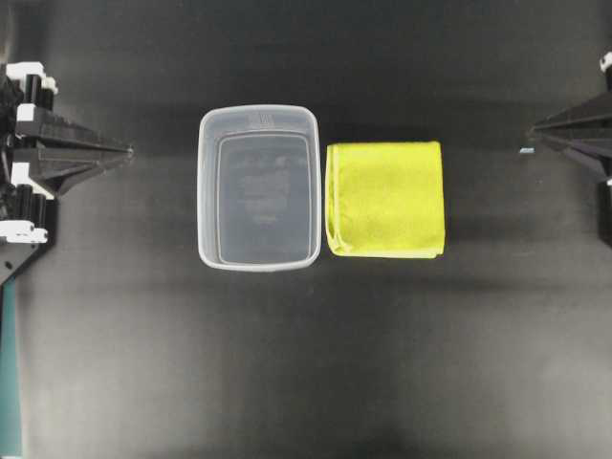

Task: Place the yellow towel into the container with the left arm.
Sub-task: 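Move the left gripper over the container toward the yellow towel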

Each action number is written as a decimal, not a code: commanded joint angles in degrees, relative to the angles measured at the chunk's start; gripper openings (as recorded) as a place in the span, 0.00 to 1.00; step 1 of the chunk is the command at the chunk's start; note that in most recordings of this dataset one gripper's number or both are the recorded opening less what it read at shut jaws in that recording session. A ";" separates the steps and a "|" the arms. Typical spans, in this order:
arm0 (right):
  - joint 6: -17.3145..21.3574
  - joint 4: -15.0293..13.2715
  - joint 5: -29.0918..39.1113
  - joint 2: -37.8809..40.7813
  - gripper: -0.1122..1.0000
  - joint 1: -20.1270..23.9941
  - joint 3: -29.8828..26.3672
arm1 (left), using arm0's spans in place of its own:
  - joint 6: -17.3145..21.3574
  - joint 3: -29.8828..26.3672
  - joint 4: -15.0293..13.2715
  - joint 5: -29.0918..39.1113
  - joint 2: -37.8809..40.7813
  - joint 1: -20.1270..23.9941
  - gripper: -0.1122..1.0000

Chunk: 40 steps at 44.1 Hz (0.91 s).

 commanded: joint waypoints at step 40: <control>5.98 1.23 20.48 -8.88 0.83 -2.02 0.79 | 2.20 -48.69 2.29 43.95 46.49 1.32 0.24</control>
